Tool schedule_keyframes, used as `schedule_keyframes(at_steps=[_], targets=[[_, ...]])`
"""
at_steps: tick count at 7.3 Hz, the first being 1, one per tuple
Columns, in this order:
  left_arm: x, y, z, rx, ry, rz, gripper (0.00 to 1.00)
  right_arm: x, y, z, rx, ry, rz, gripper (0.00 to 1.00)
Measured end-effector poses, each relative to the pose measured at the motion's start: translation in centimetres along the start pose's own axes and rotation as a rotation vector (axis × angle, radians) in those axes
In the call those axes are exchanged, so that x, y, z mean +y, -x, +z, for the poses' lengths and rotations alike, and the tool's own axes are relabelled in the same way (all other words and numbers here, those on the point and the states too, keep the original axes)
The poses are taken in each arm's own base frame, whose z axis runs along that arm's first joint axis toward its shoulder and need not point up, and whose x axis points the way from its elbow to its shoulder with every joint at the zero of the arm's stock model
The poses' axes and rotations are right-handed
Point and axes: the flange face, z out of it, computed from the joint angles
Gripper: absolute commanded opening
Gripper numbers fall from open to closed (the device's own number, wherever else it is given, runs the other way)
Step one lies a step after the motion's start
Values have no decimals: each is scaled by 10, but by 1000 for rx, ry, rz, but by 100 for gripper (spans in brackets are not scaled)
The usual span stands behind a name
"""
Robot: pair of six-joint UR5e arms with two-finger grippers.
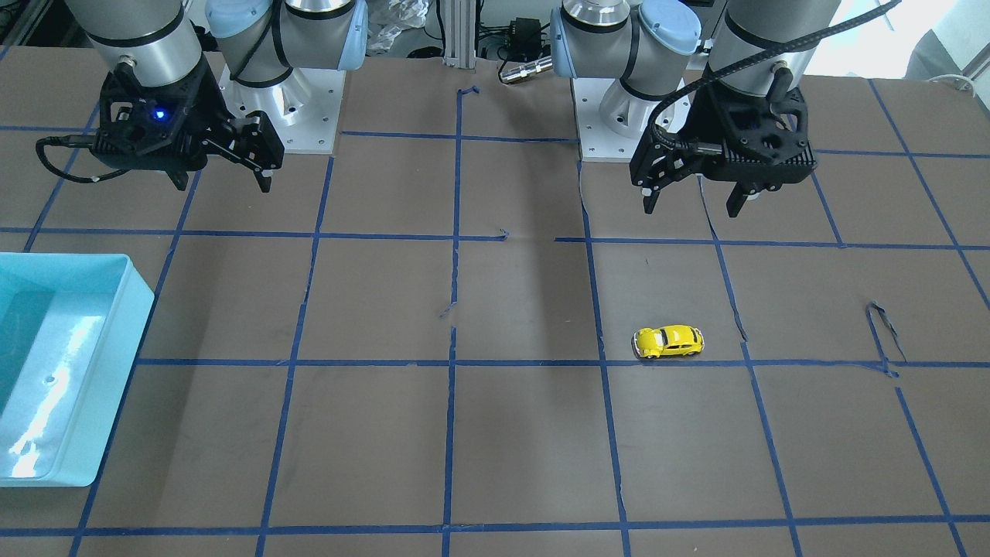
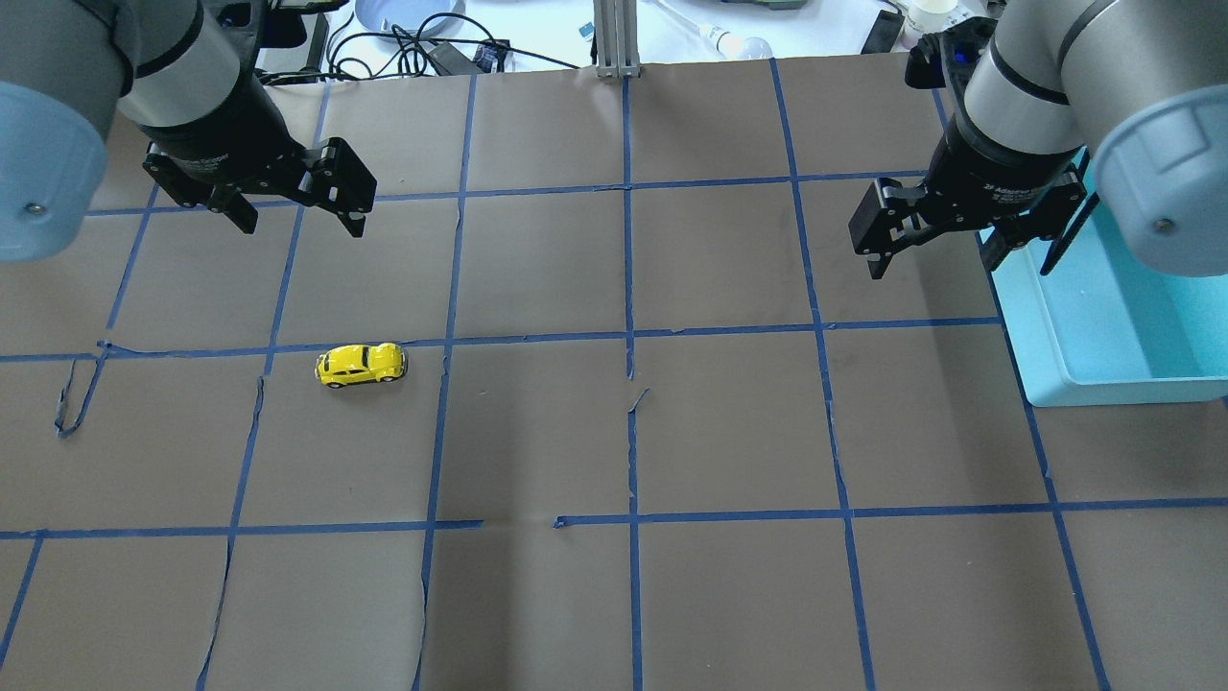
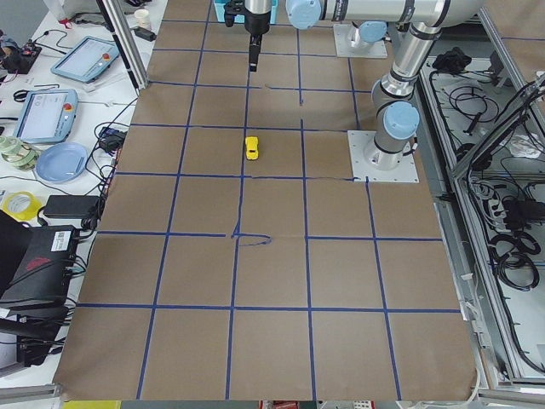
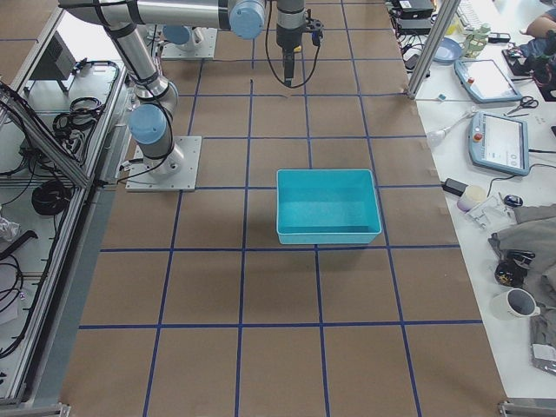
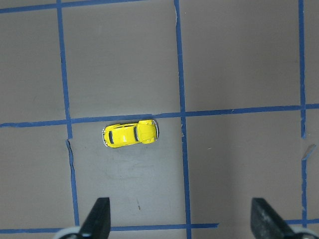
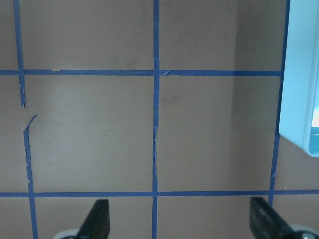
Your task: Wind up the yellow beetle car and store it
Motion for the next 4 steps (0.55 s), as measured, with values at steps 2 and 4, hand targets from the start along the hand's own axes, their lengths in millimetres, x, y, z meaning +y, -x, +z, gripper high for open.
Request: schedule_keyframes(at_steps=[2, 4], targets=[[-2, 1, 2, 0, 1, -7, 100, 0, -1, 0, 6, 0, 1, 100], [-3, 2, 3, -5, -1, 6, 100, 1, -1, -1, 5, -1, 1, 100]])
